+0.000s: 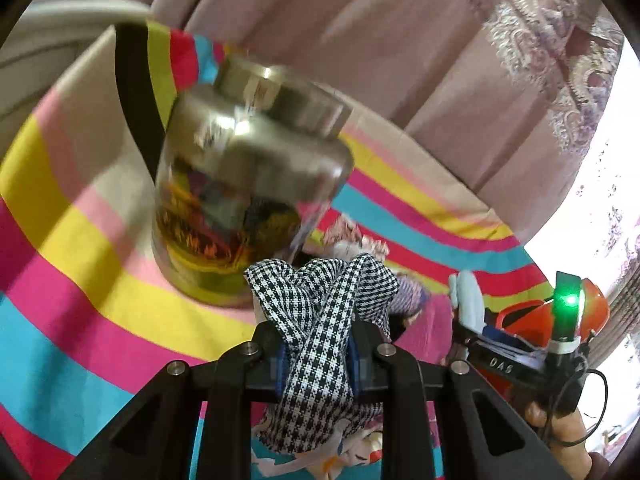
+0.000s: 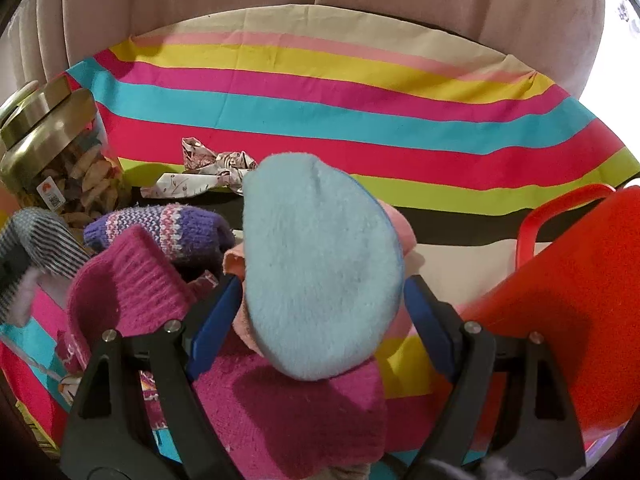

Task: Organize soft objects
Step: 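Grasp the light blue hat with the right tool while the left tool grasps the houndstooth cloth, then carry the blue hat and houndstooth cloth into the white box and open both tools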

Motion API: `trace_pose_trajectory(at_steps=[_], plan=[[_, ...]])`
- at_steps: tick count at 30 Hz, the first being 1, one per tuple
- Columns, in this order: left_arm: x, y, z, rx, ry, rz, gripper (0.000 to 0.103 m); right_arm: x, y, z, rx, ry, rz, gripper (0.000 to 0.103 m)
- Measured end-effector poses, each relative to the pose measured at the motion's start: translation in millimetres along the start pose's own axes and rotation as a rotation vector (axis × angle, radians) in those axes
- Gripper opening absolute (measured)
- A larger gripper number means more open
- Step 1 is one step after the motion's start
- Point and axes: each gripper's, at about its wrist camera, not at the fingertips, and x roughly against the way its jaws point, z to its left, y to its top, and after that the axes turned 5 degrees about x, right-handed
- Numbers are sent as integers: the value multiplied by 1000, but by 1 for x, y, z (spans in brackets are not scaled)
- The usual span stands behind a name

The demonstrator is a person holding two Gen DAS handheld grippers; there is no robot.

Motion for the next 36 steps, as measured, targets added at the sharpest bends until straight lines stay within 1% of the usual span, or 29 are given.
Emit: trace_pose_trajectory(at_steps=[2, 3, 5, 10, 13, 15, 23, 28, 36], plan=[[6, 1, -2, -6, 0, -30, 24, 0, -1, -2, -7, -5, 3, 54], [8, 2, -3, -9, 0, -47, 24, 0, -2, -3, -10, 5, 5, 50], [13, 3, -6, -19, 5, -79, 24, 3, -3, -4, -16, 16, -1, 37], [34, 7, -13, -46, 21, -200, 24, 20, -5, 3, 14, 5, -36, 24], [44, 9, -14, -46, 11, -242, 24, 31, -9, 4, 21, 1, -53, 17], [48, 10, -13, -43, 3, -255, 24, 37, -11, 4, 23, 0, -63, 15], [54, 8, -20, -53, -23, -265, 24, 74, -19, 9, 43, -6, -113, 11], [60, 4, -30, -64, -44, -261, 24, 98, -26, 9, 43, -11, -136, 11], [72, -8, -57, -99, -90, -250, 24, 130, -43, -11, -16, -3, -151, 11]])
